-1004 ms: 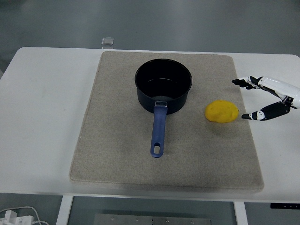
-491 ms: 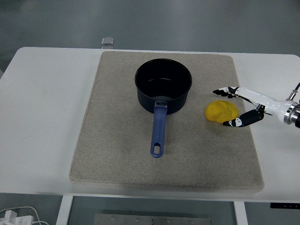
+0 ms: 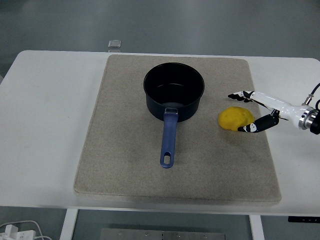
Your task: Put the potato in the blue pot
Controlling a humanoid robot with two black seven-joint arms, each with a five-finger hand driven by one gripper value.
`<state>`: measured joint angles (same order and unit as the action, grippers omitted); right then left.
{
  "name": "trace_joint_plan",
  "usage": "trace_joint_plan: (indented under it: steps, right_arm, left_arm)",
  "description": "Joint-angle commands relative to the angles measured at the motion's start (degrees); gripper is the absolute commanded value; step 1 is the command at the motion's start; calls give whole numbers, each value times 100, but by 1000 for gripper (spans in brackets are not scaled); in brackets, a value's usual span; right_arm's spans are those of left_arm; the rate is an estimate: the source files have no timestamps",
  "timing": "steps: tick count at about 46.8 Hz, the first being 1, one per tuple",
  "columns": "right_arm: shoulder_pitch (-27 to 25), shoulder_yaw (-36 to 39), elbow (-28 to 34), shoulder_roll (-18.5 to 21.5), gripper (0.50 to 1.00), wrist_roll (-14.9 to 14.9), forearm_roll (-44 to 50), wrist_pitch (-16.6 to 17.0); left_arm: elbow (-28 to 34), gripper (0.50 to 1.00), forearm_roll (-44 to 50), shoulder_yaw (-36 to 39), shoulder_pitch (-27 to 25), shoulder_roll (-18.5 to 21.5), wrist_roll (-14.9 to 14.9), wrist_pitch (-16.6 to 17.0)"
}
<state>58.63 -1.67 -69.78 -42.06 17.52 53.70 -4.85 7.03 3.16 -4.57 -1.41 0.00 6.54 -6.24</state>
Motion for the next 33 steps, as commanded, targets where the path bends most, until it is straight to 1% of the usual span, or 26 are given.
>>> trace_joint_plan:
  steps: [1,5,12,15,16,18,20,21,28,33]
  right_arm:
    - [-1,-26,17,23,842,14,0,2]
    - [8,-105,26,23,799,32,61,2]
    - [8,-149,61,40,746,32,228,2]
    - [16,-149,88,84,687,32,237,2]
    - [8,-149,105,102,654,32,237,2]
    - [8,-149,149,154,568,32,237,2]
    - [8,-149,193,190,515,32,255,2]
    - [8,-149,219,207,500,32,281,2]
    - [-1,-149,395,374,500,32,413,-33]
    - [8,-175,395,401,500,32,439,-16]
  left_arm:
    - [0,1000,0,0,0,0,-4,0]
    - [0,1000,0,0,0,0,-4,0]
    - [0,1000,0,0,0,0,-4,0]
    - [0,1000,0,0,0,0,5,0]
    - [0,1000,0,0,0,0,5,0]
    - [0,1000,0,0,0,0,5,0]
    - [0,1000,0,0,0,0,-4,0]
    - [0,1000,0,0,0,0,-4,0]
    - [0,1000,0,0,0,0,5,0]
    - [0,1000,0,0,0,0,5,0]
